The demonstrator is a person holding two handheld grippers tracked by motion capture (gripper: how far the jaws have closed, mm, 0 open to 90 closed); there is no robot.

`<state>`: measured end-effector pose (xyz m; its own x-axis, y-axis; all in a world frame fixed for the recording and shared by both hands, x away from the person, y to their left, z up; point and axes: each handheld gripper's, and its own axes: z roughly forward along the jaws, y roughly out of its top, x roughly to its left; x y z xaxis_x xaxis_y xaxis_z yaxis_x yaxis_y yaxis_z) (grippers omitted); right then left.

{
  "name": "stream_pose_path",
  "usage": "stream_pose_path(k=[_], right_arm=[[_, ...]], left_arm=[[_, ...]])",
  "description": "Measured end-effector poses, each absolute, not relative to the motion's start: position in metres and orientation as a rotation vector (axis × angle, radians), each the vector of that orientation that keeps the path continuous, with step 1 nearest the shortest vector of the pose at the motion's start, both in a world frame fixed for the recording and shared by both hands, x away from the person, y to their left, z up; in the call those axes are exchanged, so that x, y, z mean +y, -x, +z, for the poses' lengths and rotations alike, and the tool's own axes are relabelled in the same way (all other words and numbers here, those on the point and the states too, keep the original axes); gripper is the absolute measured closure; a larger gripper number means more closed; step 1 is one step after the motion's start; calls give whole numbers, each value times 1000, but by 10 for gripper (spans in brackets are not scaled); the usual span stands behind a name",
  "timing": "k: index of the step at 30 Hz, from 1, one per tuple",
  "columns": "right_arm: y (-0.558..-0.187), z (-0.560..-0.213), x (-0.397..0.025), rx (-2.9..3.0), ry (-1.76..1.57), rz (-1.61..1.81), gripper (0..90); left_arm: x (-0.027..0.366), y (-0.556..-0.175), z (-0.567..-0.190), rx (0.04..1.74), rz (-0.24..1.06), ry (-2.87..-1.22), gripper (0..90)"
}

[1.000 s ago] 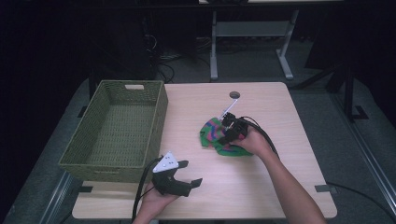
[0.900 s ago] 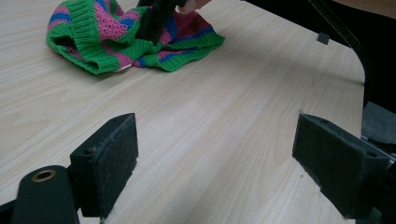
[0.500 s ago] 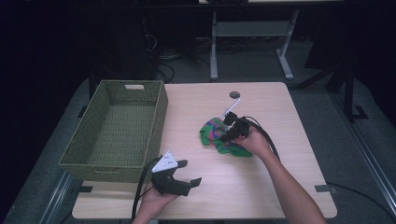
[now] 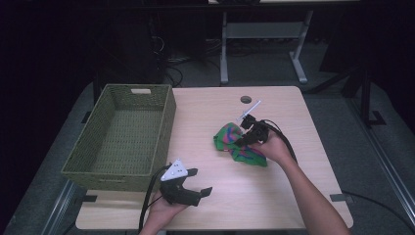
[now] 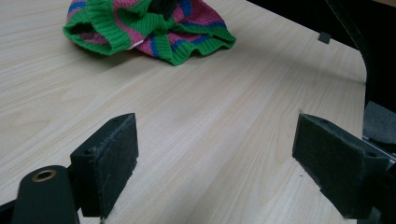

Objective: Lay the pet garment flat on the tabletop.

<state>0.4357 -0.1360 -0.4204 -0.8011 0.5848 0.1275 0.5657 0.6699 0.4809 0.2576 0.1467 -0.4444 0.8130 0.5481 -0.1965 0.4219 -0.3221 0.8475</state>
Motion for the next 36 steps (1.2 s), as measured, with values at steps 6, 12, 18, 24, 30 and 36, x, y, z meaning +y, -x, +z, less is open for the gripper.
stream_pose_path(k=[6,12,18,24,30,36], right_arm=[[-432,-411,-146,2818,-1002,865,730],[-426,-401,-152,2807,-989,901,730],[-418,-386,-158,2782,-979,968,730],[-404,-375,-161,2765,-945,1011,730],[-388,-368,-163,2758,-920,1035,731],[-370,-361,-163,2742,-875,1068,731]], left_arm=[[147,-258,-444,721,153,-1962,141],[147,-258,-445,724,154,-1962,140],[148,-258,-445,720,157,-1964,141],[148,-258,-444,723,159,-1957,141],[147,-258,-444,716,159,-1966,140],[147,-258,-445,715,161,-1972,140]])
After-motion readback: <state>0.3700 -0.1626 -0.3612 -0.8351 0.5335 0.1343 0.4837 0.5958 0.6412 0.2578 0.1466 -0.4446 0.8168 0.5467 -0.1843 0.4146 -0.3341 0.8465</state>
